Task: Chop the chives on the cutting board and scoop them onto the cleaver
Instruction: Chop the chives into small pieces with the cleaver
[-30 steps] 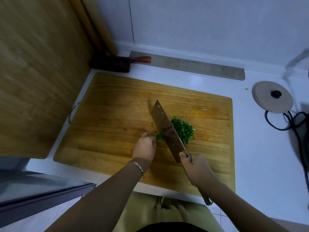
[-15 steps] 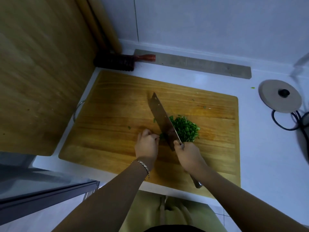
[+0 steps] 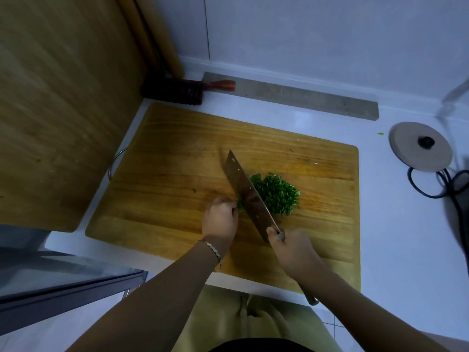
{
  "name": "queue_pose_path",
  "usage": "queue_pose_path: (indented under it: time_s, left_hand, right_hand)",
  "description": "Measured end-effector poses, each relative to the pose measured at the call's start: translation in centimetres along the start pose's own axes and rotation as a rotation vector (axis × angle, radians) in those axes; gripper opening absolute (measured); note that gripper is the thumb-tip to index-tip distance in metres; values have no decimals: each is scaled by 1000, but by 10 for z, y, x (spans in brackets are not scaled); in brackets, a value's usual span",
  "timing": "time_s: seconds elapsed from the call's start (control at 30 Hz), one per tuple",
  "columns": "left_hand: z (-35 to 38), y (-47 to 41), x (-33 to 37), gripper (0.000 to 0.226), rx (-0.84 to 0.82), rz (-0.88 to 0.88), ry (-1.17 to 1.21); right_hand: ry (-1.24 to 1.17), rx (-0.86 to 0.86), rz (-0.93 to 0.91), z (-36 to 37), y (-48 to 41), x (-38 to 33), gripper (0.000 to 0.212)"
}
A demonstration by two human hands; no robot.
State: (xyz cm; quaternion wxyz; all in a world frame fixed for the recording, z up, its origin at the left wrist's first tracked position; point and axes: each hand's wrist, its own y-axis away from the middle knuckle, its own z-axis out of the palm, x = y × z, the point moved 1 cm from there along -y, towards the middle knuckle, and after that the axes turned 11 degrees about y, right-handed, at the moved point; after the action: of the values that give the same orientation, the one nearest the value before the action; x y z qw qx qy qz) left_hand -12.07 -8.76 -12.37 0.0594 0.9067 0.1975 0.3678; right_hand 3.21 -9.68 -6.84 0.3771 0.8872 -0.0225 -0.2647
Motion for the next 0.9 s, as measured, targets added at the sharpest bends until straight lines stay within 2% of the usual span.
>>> queue_pose_path:
  time_s: [0.33, 0.6, 0.8, 0.9]
  left_hand:
    - [-1, -5, -7, 20, -22, -19, 41]
    - [1, -7, -10, 20, -34, 21, 32]
    - [-4, -6, -14, 24, -103, 139, -33]
    - [-8, -6, -15, 33, -155, 140, -11]
  right_hand:
    - [133, 24, -32, 15, 3, 10, 34]
    - [-50, 15, 9, 2, -18, -12, 37]
    - [-36, 34, -21, -11, -2, 10, 34]
    - [-31, 13, -29, -6, 1, 7, 33]
